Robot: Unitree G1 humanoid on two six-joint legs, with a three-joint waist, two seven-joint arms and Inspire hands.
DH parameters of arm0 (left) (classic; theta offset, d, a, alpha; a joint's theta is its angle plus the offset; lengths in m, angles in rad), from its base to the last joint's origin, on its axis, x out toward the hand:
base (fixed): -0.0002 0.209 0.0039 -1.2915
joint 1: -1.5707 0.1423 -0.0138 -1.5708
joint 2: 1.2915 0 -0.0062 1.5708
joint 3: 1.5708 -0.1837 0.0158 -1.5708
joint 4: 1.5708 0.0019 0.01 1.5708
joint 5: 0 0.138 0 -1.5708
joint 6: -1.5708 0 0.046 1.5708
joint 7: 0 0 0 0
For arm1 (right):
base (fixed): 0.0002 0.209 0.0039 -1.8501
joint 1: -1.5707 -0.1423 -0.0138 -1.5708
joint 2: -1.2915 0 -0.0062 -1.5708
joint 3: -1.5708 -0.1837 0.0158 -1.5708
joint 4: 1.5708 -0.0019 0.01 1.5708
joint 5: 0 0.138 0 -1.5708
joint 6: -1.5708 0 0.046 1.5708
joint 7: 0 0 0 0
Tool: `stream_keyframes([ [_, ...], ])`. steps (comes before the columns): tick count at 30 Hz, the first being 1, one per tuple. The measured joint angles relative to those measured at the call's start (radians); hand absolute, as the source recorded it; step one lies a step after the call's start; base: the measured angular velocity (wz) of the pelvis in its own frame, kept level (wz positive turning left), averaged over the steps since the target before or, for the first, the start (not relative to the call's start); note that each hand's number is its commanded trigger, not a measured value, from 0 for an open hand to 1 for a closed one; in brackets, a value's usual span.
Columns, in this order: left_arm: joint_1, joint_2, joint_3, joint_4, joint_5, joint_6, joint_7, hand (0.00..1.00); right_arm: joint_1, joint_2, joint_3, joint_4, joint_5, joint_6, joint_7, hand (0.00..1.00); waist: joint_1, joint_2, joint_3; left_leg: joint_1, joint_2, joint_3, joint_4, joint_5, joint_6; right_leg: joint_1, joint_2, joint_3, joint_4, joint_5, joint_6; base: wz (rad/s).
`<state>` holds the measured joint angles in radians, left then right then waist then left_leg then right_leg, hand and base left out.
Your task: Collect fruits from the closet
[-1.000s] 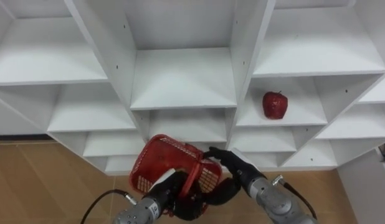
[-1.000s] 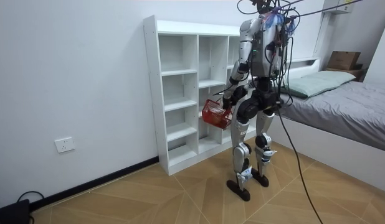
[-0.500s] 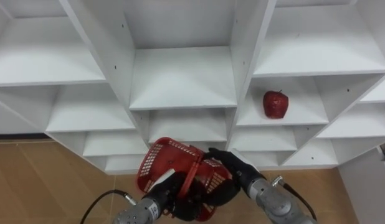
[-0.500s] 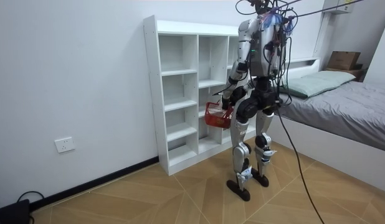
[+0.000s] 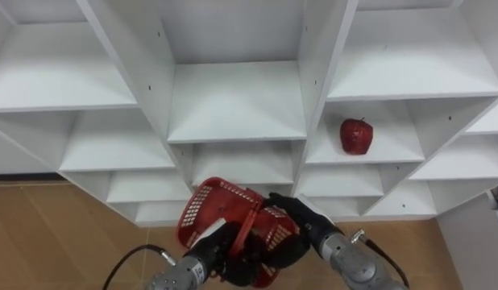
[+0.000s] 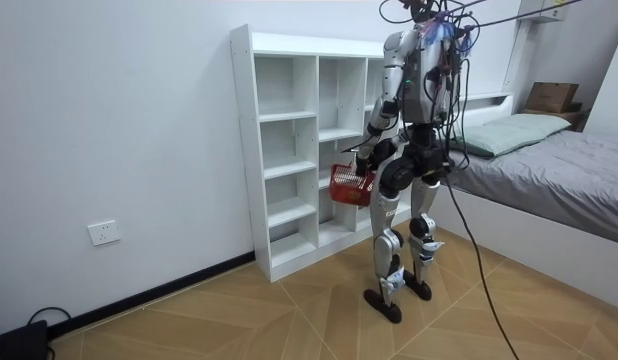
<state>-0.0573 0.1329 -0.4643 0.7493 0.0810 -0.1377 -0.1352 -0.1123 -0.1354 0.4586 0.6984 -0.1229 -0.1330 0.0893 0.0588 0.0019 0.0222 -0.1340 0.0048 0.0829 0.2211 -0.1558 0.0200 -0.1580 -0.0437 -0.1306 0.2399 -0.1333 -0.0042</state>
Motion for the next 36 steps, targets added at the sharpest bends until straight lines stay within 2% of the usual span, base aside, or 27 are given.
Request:
stream_keyframes([
  [4, 0.004, 0.002, 0.006, 0.042, -0.002, -0.004, 0.016, 1.0, 0.019, -0.007, 0.0, 0.0, 0.005, 0.0, -0.005, 0.0, 0.001, -0.001, 0.0, 0.042, 0.0, 0.0, -0.015, -0.001, -0.001, 0.037, 0.002, 0.003, -0.004, -0.005, 0.002, 0.0],
  [10, 0.022, 0.01, 0.037, 0.137, 0.001, -0.015, 0.045, 1.0, 0.027, -0.021, -0.014, -0.011, 0.01, 0.0, -0.016, 0.0, -0.003, -0.008, -0.0053, 0.061, 0.0, 0.0, -0.023, -0.001, -0.001, 0.053, 0.005, 0.009, -0.009, -0.005, 0.002, -0.02],
  [12, 0.044, 0.012, 0.072, 0.137, 0.001, -0.015, 0.045, 1.0, 0.058, -0.03, -0.031, -0.066, 0.005, -0.001, -0.017, 0.0, -0.001, -0.016, -0.0119, 0.066, 0.003, 0.0, -0.025, -0.002, -0.003, 0.061, 0.009, 0.01, -0.02, -0.003, 0.001, 0.0],
  [19, 0.101, 0.019, 0.181, 0.134, 0.001, -0.015, 0.077, 1.0, 0.126, -0.034, -0.084, -0.187, 0.006, -0.011, -0.027, 0.0, -0.001, -0.014, -0.0183, 0.133, 0.008, 0.018, -0.059, -0.006, -0.008, 0.111, 0.018, 0.03, -0.054, -0.002, 0.001, -0.09],
  [24, 0.125, 0.016, 0.213, 0.134, 0.0, -0.016, 0.101, 1.0, 0.176, -0.036, -0.104, -0.27, 0.009, -0.02, -0.045, 0.0, 0.0, -0.011, -0.0176, 0.156, 0.01, 0.03, -0.073, -0.007, -0.01, 0.125, 0.024, 0.045, -0.056, -0.001, 0.001, -0.09],
  [29, 0.15, 0.014, 0.254, 0.135, -0.002, -0.016, 0.113, 1.0, 0.182, -0.036, -0.157, -0.288, 0.009, -0.03, -0.057, 0.0, -0.004, -0.01, -0.0167, 0.178, 0.015, 0.046, -0.078, -0.011, -0.014, 0.144, 0.029, 0.059, -0.056, -0.002, -0.001, -0.1],
  [36, 0.181, 0.014, 0.295, 0.135, -0.002, -0.016, 0.125, 1.0, 0.185, -0.033, -0.23, -0.333, 0.008, -0.031, -0.106, 0.0, -0.03, -0.017, -0.0139, 0.2, 0.017, 0.05, -0.078, -0.015, -0.016, 0.161, 0.033, 0.072, -0.057, -0.003, -0.002, -0.02],
])
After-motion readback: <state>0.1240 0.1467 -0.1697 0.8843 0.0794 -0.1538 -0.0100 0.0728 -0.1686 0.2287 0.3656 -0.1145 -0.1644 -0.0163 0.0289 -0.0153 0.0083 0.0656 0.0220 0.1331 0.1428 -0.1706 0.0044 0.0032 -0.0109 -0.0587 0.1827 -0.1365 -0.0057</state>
